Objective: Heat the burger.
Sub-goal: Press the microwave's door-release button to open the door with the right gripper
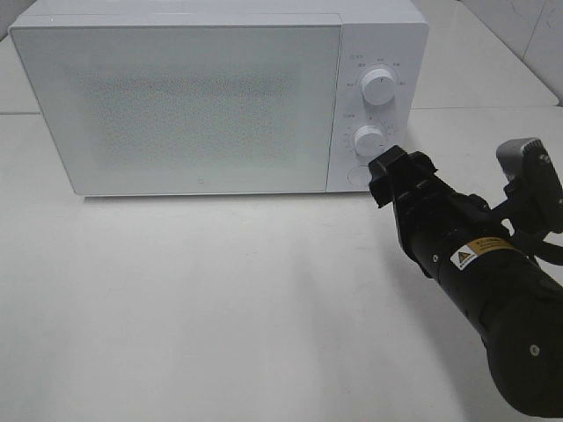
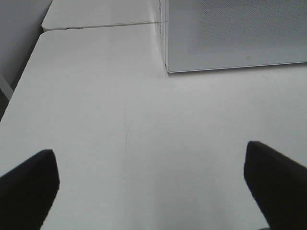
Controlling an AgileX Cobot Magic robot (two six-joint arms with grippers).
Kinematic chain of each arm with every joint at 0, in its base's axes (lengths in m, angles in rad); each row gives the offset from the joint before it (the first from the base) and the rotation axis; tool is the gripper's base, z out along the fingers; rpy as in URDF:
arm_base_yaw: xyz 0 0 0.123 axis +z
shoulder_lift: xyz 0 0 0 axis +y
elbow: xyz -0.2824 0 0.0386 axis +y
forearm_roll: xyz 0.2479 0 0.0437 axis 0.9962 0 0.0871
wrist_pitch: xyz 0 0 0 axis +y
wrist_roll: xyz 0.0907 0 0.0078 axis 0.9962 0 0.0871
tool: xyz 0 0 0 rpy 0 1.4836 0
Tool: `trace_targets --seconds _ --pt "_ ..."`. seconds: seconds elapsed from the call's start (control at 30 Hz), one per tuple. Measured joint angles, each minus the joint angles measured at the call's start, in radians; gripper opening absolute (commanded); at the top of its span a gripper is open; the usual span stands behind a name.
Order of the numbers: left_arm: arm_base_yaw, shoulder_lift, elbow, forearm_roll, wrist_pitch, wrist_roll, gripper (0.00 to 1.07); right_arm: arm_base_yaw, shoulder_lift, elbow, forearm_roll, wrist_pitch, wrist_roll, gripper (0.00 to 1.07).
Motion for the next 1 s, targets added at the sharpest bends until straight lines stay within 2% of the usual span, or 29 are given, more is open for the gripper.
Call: trace_targets --seconds 0.17,0.27,0.33,0.43,0.5,0.53,0.6,0.63,0.7,1.0 --pt "0.0 0.0 0.0 0.0 0.0 0.0 1.04 0.0 0.0 0.0 -0.001 0.0 0.297 0.67" --pt "0.0 0.0 0.0 0.0 0.0 0.0 1.04 0.0 0.0 0.0 -0.001 0.0 0.383 0.65" --pt "0.0 0.0 0.0 0.0 0.0 0.0 1.04 0.0 0.0 0.0 -0.001 0.0 0.489 0.54" --pt "0.0 0.0 0.0 0.0 0.0 0.0 1.04 0.0 0.0 0.0 -0.001 0.0 0.512 0.5" --pt "0.0 0.0 0.0 0.0 0.0 0.0 1.04 0.0 0.0 0.0 -0.001 0.0 0.554 0.32" --pt "0.0 0.0 0.0 0.0 0.0 0.0 1.04 0.0 0.0 0.0 -0.001 0.0 0.554 0.32" --pt "0.0 0.0 0.0 0.0 0.0 0.0 1.04 0.0 0.0 0.0 -0.001 0.0 0.566 0.16" --pt "0.0 0.0 0.0 0.0 0.0 0.0 1.04 0.0 0.0 0.0 -0.001 0.0 0.566 0.16" --pt "0.0 0.0 0.0 0.0 0.0 0.0 1.04 0.0 0.0 0.0 -0.001 0.0 0.568 0.02" --pt "0.0 0.0 0.0 0.0 0.0 0.0 1.04 0.0 0.0 0.0 0.004 0.046 0.591 0.0"
